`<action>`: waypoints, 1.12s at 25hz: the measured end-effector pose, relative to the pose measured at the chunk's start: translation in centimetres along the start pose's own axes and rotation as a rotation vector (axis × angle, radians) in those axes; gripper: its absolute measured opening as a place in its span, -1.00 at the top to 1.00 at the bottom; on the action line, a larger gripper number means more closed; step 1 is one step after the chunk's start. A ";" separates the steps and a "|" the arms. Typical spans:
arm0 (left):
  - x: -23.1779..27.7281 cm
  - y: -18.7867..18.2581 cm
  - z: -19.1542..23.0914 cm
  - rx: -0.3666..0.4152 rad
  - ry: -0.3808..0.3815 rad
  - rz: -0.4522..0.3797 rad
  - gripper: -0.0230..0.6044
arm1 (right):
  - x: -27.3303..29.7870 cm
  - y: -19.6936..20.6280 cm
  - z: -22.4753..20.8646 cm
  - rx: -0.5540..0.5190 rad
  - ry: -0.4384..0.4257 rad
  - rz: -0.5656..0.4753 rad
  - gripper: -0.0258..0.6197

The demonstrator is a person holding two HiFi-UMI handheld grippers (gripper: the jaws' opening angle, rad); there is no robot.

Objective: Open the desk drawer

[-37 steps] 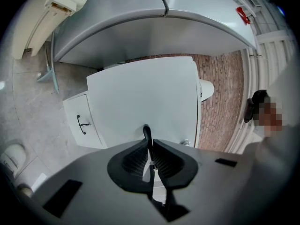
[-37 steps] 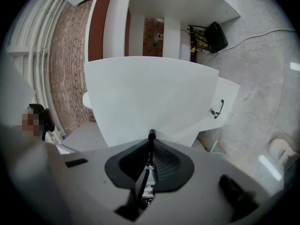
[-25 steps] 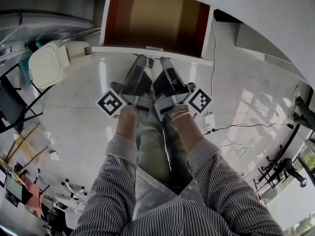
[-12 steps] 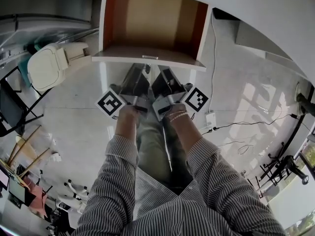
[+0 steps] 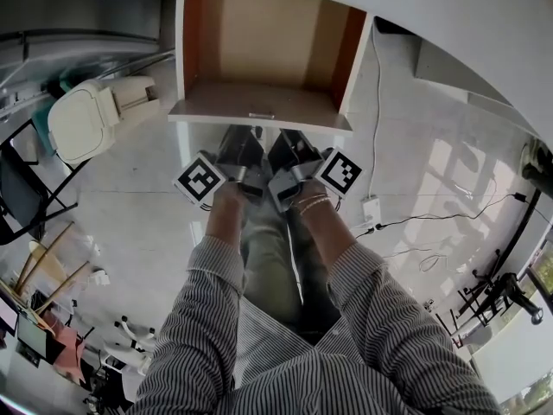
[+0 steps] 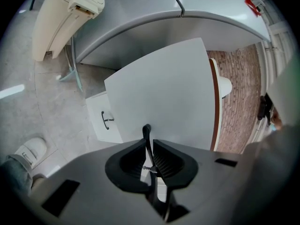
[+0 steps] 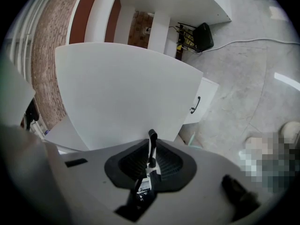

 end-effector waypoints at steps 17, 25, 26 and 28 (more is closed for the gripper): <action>0.4 -0.7 3.2 0.053 -0.084 0.026 0.80 | 0.5 1.7 -2.3 0.067 0.016 0.044 0.77; -2.0 0.5 3.5 0.066 -0.127 0.028 0.78 | -1.1 2.0 -2.1 0.020 0.047 0.074 0.77; -2.4 0.7 3.5 0.063 -0.131 0.026 0.78 | -1.4 2.1 -2.0 0.011 0.053 0.083 0.77; -3.1 1.2 3.5 0.051 -0.133 0.033 0.78 | -2.0 2.2 -1.7 -0.013 0.057 0.106 0.77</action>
Point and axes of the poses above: the fingertips, and each gripper's own axes: x forward along the fingers, z to its left, y out of its underside, the point moved 3 cm from there along -x, backward along the fingers, and after that the axes turned 4 degrees about -x, right-handed, at the moved point
